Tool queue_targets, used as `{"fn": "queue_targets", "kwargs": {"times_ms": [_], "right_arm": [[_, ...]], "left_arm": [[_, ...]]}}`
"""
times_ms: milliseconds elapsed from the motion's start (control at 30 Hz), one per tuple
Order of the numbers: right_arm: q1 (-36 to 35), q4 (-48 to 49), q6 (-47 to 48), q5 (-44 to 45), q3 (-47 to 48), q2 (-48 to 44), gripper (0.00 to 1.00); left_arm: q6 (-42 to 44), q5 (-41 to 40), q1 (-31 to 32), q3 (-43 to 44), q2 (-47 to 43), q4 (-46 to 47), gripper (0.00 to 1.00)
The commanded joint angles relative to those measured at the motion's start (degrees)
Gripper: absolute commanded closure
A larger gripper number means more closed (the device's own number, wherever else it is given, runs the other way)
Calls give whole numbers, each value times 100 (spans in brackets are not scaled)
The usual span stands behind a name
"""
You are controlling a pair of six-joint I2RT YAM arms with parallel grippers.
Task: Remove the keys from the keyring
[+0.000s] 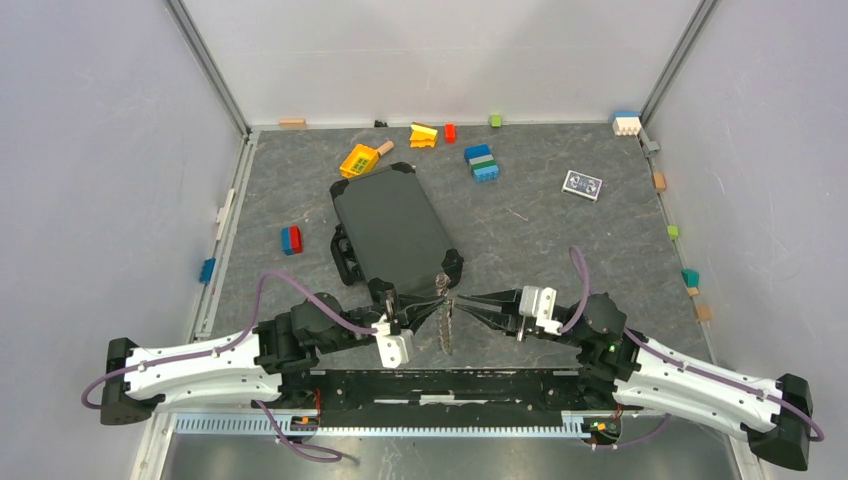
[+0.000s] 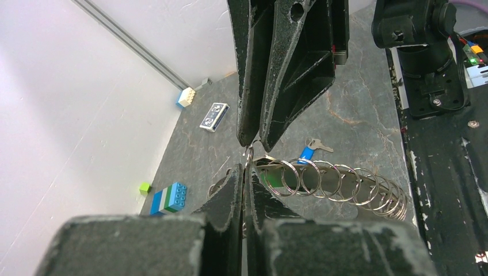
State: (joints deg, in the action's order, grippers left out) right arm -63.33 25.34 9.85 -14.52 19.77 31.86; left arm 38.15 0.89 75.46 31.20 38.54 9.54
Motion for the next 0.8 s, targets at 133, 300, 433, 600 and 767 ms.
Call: {"fn": "queue_targets", "kwargs": {"times_ms": [133,300,433,600,767], "right_arm": [[-10,349,-193,-48,-34,88,86],[-15,311,-187,-92,-21,110,96],[-13,230,-174,-12,-19,133,100],[-13,107,-300,122,52,187,100],[-13,-263,-386,284,252,329,100]], "left_arm": [[-191,9,-5,5,-127,518,98],[-194,8,-5,-2,-171,525,98],[-184,22,-5,-28,-195,581,98],[-177,36,-12,-50,-198,627,98],[-171,51,-5,-53,-206,632,98]]}}
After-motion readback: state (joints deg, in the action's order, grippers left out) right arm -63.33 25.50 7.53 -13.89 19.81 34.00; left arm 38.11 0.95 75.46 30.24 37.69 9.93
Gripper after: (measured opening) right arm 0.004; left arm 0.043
